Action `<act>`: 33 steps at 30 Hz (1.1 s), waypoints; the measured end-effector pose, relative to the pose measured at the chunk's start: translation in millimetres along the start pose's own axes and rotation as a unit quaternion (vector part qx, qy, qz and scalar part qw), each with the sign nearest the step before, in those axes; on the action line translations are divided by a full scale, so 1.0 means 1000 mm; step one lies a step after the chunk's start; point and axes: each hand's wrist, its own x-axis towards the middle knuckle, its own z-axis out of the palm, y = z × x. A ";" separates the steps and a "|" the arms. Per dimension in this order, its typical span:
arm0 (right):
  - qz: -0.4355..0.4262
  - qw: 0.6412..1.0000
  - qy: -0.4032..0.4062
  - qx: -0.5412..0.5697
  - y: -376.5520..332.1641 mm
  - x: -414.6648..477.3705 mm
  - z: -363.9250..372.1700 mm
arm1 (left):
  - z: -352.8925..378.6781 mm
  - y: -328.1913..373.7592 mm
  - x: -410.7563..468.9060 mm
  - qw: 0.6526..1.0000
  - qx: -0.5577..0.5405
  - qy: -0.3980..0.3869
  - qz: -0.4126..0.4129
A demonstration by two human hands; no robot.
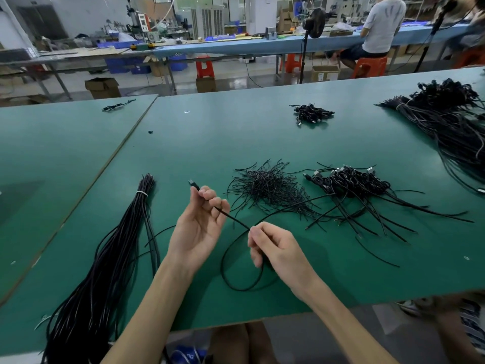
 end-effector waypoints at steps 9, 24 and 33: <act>0.005 1.000 -0.002 -0.013 0.003 0.000 0.000 | -0.001 0.001 -0.004 0.999 0.032 -0.016 -0.012; 0.001 0.983 -0.082 -0.166 0.009 0.001 0.006 | 0.000 -0.002 -0.001 0.987 0.141 0.053 -0.056; -0.009 0.973 -0.088 -0.212 0.012 0.001 0.007 | 0.002 -0.007 -0.001 0.984 0.160 0.076 -0.039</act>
